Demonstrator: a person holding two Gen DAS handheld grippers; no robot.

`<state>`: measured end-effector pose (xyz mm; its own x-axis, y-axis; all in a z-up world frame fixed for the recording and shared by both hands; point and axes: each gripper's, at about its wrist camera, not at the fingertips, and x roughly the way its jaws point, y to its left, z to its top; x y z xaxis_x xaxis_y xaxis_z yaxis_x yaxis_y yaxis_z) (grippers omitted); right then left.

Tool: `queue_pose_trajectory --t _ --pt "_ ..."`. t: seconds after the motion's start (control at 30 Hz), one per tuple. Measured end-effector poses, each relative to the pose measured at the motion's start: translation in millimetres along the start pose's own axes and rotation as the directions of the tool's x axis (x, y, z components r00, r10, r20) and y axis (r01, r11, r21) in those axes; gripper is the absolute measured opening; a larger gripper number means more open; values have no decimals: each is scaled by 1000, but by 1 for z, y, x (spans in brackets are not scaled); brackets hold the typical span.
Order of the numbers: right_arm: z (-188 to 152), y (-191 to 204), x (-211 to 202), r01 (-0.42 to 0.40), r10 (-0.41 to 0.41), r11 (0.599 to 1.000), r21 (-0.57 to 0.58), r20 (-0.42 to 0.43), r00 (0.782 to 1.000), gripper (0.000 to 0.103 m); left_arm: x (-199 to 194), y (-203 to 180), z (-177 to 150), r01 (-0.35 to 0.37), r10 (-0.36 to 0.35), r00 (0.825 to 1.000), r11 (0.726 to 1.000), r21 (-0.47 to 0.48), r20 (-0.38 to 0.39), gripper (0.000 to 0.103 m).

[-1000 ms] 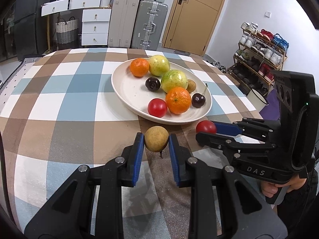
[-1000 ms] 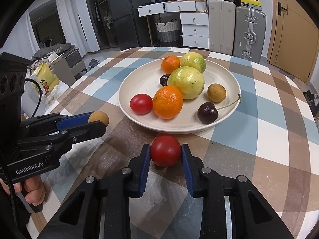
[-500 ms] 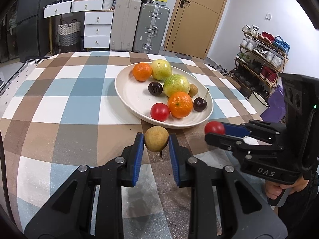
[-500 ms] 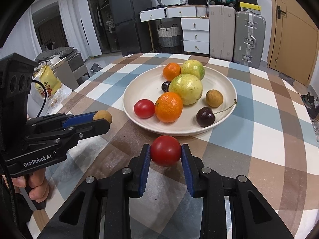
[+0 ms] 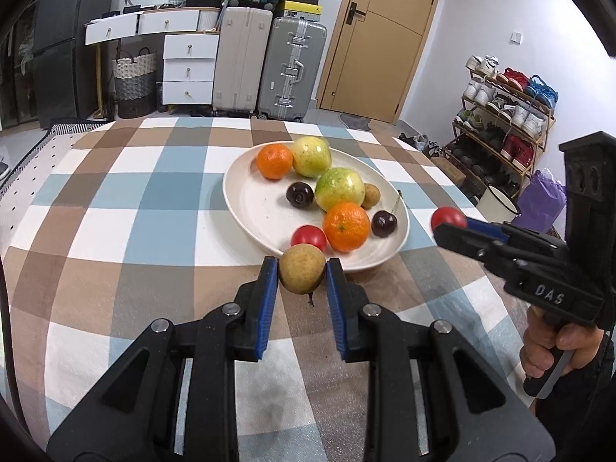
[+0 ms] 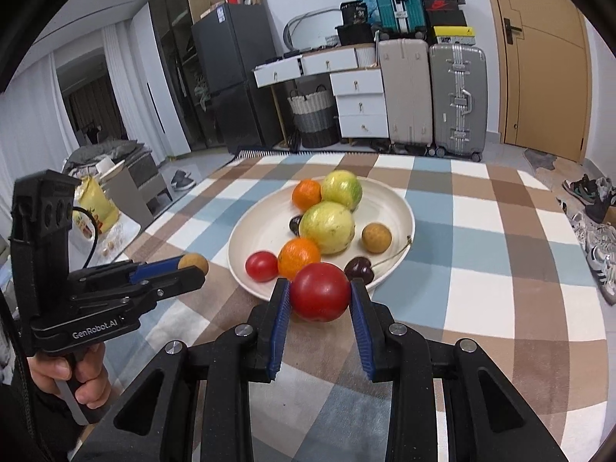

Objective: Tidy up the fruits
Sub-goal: 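Carry the kiwi and tomato over the white plate with both grippers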

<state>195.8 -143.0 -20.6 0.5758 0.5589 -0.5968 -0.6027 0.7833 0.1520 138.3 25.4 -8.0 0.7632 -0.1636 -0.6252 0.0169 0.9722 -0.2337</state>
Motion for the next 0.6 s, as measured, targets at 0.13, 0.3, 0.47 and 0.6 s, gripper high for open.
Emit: queue_pose_trajectory --t 0.13,0.3,0.47,0.6 --pt "6 -2 -3 0 -1 1000 10 13 1000 31 -3 3 8 0 0 1000 1000 -7 15 23" --pt "13 -3 -5 7 -8 1000 15 22 1000 31 -3 0 20 -6 6 999 1000 12 35 23" --pt "18 -4 -5 2 -3 1000 28 26 1000 31 3 -3 32 -7 6 999 1000 26 45 23" --pt "24 -3 1 2 -3 999 32 24 1000 31 12 -4 40 -7 6 999 1000 27 43 23"
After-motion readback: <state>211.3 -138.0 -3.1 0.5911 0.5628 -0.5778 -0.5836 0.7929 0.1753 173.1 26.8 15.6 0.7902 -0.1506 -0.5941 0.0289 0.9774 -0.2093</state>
